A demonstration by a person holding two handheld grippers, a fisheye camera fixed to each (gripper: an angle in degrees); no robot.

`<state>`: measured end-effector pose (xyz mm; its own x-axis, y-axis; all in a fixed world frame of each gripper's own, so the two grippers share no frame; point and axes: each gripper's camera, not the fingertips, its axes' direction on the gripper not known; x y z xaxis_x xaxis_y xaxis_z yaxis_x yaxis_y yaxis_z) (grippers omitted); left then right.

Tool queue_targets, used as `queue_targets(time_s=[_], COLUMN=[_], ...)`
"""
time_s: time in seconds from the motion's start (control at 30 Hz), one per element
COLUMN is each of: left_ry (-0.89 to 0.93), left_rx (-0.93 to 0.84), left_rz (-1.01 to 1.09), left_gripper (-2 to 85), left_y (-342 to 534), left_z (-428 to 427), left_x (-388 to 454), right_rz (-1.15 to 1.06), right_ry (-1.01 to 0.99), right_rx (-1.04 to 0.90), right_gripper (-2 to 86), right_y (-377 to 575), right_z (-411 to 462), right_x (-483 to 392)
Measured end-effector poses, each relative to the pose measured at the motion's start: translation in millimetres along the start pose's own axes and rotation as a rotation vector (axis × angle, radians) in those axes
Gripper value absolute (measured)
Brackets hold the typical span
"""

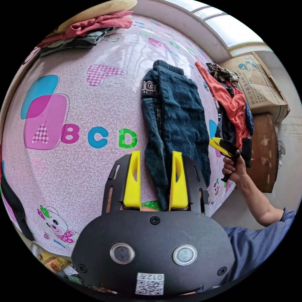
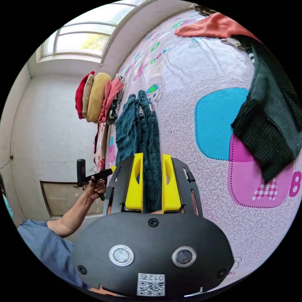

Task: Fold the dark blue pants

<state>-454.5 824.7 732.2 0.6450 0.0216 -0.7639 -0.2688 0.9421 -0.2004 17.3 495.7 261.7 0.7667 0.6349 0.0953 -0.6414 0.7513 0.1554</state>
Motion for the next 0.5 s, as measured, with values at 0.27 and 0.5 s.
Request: queue_targets(time_s=[0.27, 0.5], left_ry=[0.045, -0.027], left_rx=[-0.006, 0.012], left_rz=[0.040, 0.023], left_gripper=[7.7, 5.9], left_y=[-9.0, -1.9], left_z=[-0.3, -26.0], left_x=[-32.0, -62.9], right_rz=[0.018, -0.090], right_ry=[-0.063, -0.006], right_rx=[-0.134, -0.203], right_gripper=[7.1, 2.6], right_y=[22.5, 46.6], right_z=[59.5, 118.2], right_x=[41.1, 5.6])
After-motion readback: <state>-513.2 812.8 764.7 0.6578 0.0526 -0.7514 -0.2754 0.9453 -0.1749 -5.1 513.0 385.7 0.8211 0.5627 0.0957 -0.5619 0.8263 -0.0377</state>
